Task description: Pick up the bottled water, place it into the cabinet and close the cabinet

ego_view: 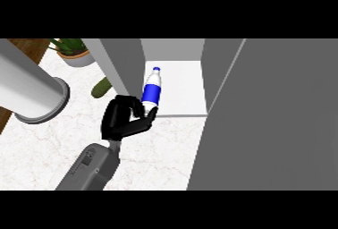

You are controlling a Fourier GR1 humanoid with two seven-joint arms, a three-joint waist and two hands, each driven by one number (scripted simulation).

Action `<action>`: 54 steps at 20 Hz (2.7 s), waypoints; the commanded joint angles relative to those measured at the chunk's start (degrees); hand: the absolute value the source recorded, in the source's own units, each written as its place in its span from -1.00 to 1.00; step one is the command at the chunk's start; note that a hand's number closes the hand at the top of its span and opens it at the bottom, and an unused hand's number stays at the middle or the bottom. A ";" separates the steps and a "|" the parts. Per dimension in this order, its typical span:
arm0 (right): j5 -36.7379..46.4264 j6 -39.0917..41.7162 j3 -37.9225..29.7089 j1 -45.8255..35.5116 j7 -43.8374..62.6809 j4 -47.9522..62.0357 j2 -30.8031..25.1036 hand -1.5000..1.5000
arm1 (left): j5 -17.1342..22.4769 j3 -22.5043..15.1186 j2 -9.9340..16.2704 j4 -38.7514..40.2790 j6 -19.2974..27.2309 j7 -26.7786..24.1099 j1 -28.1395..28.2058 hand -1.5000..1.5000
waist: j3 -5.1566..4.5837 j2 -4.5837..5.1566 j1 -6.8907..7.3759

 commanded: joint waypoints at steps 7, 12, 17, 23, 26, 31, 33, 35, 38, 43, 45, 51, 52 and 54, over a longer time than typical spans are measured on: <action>4.01 2.85 9.46 -4.39 14.83 -4.13 -0.01 1.00 | -1.06 -1.12 4.67 -20.47 -2.39 2.03 10.38 1.00 | 0.12 0.02 1.21; 8.27 1.12 18.88 -4.43 12.84 -1.19 5.41 1.00 | 0.31 0.02 7.18 -24.43 -7.04 0.13 17.98 1.00 | 0.13 0.03 0.86; 7.47 -0.05 19.55 -16.13 25.42 1.81 14.61 1.00 | 0.81 2.15 8.31 -28.19 -6.99 1.82 20.04 1.00 | 0.07 0.14 1.24; 8.73 0.19 23.81 -24.57 28.94 10.08 23.30 1.00 | 3.91 5.43 12.05 -33.49 -11.18 -0.49 29.25 1.00 | 0.04 0.12 2.09; 13.17 -0.64 26.64 -27.03 24.51 14.33 23.25 1.00 | 5.05 6.50 11.97 -33.44 -12.74 -0.98 29.63 1.00 | 0.07 0.08 1.80; 16.05 -7.26 24.65 -36.51 27.38 17.01 23.14 1.00 | 7.04 10.19 14.86 -31.94 -15.49 -0.60 30.14 1.00 | -0.07 0.03 2.47; 12.76 -8.19 19.61 -38.38 25.84 19.99 23.09 1.00 | 8.80 12.12 16.97 -31.64 -18.74 -1.19 31.12 1.00 | -0.07 0.37 3.50; 12.84 -10.50 19.31 -40.86 26.35 23.02 23.10 1.00 | 8.52 11.60 15.88 -31.74 -18.14 -1.09 30.68 1.00 | -0.07 0.38 3.23; 10.19 -12.70 13.14 -43.55 29.41 23.46 23.11 1.00 | 9.51 13.00 17.97 -34.38 -19.70 -0.72 33.64 1.00 | -0.08 0.42 4.33; -0.85 -15.00 3.98 -51.08 21.91 38.29 23.48 1.00 | 9.95 13.47 18.35 -33.67 -20.96 0.73 31.86 1.00 | 0.10 0.83 3.56; -7.69 -11.26 -1.71 -55.21 21.75 42.54 23.57 1.00 | 9.70 14.28 18.43 -33.71 -23.38 -2.50 35.66 1.00 | 0.10 0.91 4.21; -17.26 -2.25 -10.41 -57.92 11.56 59.29 23.69 1.00 | 11.47 17.25 19.58 -37.98 -23.04 0.42 38.26 1.00 | 0.18 0.66 3.09; -17.17 1.92 -12.28 -56.79 8.15 61.85 23.40 1.00 | 14.11 19.96 21.24 -32.14 -27.84 -1.06 36.13 1.00 | 0.14 0.80 2.58; -17.72 4.43 -16.51 -62.05 6.96 69.20 22.92 1.00 | 13.80 19.65 20.67 -34.56 -26.02 0.52 35.70 1.00 | 0.17 0.75 2.73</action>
